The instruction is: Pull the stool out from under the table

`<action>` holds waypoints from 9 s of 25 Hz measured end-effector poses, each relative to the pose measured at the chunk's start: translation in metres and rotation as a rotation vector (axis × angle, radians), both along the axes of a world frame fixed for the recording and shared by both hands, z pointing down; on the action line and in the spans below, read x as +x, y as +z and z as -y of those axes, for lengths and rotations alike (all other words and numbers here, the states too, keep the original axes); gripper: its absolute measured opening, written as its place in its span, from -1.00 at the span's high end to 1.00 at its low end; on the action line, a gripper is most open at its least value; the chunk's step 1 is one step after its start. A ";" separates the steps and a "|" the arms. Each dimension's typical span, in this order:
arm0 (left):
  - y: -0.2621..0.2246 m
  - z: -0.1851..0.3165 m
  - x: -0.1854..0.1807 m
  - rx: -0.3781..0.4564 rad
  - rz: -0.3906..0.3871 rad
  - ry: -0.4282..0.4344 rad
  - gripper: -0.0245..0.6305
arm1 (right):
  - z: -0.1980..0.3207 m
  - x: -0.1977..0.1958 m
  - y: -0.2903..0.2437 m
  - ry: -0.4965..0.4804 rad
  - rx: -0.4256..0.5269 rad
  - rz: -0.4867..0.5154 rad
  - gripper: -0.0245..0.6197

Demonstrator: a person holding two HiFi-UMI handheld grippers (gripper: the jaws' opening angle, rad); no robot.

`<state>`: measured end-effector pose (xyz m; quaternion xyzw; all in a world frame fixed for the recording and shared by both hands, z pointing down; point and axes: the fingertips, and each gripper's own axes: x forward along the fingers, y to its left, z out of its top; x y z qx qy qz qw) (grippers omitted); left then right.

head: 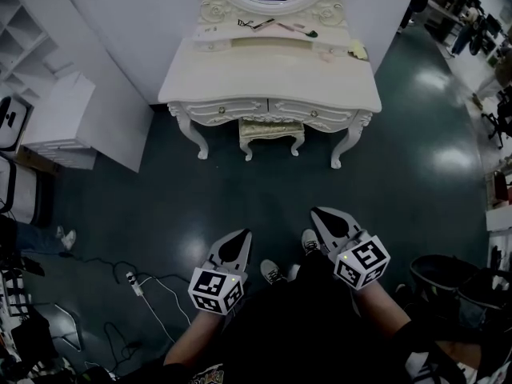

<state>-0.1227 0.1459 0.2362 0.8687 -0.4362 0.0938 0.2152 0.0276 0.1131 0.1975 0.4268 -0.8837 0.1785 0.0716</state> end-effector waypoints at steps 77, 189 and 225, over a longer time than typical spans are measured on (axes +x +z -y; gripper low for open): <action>0.028 0.177 -0.028 0.084 0.117 -0.018 0.91 | 0.157 0.015 0.030 0.122 0.043 -0.080 0.84; 0.685 0.562 -0.034 0.000 0.295 -0.213 0.17 | 0.550 0.136 0.715 0.275 -0.075 -0.350 0.06; 0.687 0.460 -0.049 -0.029 0.321 -0.153 0.17 | 0.410 0.121 0.718 0.245 -0.137 -0.396 0.07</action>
